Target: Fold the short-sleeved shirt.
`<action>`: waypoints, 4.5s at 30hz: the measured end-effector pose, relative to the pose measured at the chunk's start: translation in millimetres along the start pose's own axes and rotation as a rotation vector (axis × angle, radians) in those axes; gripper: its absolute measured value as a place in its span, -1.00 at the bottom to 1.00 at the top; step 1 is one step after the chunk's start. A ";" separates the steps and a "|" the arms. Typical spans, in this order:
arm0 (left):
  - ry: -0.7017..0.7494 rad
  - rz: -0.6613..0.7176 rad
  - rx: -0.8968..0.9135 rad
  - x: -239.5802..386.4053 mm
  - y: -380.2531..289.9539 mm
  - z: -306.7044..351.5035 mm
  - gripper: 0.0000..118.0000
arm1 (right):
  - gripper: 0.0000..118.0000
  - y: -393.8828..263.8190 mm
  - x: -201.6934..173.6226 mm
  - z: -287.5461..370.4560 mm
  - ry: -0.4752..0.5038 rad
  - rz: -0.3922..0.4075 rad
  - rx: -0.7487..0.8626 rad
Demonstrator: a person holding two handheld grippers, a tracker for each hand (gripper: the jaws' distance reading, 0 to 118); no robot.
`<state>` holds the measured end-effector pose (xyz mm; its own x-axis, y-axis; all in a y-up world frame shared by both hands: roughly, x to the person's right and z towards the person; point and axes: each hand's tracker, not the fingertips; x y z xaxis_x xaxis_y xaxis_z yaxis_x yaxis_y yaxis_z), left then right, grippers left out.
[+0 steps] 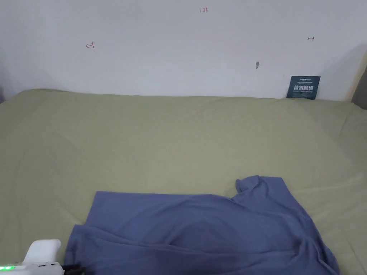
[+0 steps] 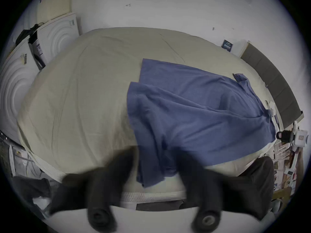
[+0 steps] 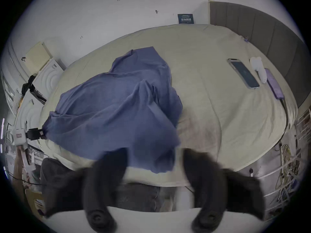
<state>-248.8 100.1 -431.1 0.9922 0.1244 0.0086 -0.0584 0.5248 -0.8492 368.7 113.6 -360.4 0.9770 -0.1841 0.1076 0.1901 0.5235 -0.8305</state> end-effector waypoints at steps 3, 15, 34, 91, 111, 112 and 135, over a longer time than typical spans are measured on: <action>0.043 -0.017 0.109 1.2 9.8 15.7 0.94 | 0.52 11.5 -8.9 20.1 0.016 0.029 0.117; 0.172 -0.031 0.562 59.0 77.1 56.0 -1.00 | -0.99 66.8 -68.7 43.8 -0.145 0.113 0.640; 0.164 -0.011 0.068 20.3 185.7 -144.5 0.95 | -0.98 121.4 -48.6 -73.8 -0.133 0.123 0.402; -0.019 -0.102 0.234 -6.4 23.0 36.6 -0.92 | -0.90 31.5 -0.9 31.3 0.028 0.229 0.137; 0.046 -0.060 0.556 59.5 22.0 93.7 0.42 | 0.64 25.0 -76.0 75.4 -0.059 0.237 0.542; 0.053 -0.052 0.635 73.6 24.5 107.8 0.00 | 0.20 25.3 -92.6 87.8 -0.075 0.212 0.630; -0.247 0.200 0.174 -31.8 45.7 83.3 -1.00 | -0.97 2.0 -219.5 137.2 -0.116 0.279 1.039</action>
<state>-292.2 190.3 -426.3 0.9039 0.4277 -0.0032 -0.2876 0.6022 -0.7447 167.8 269.2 -310.6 0.9913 0.1025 0.0828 -0.1053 0.9940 0.0295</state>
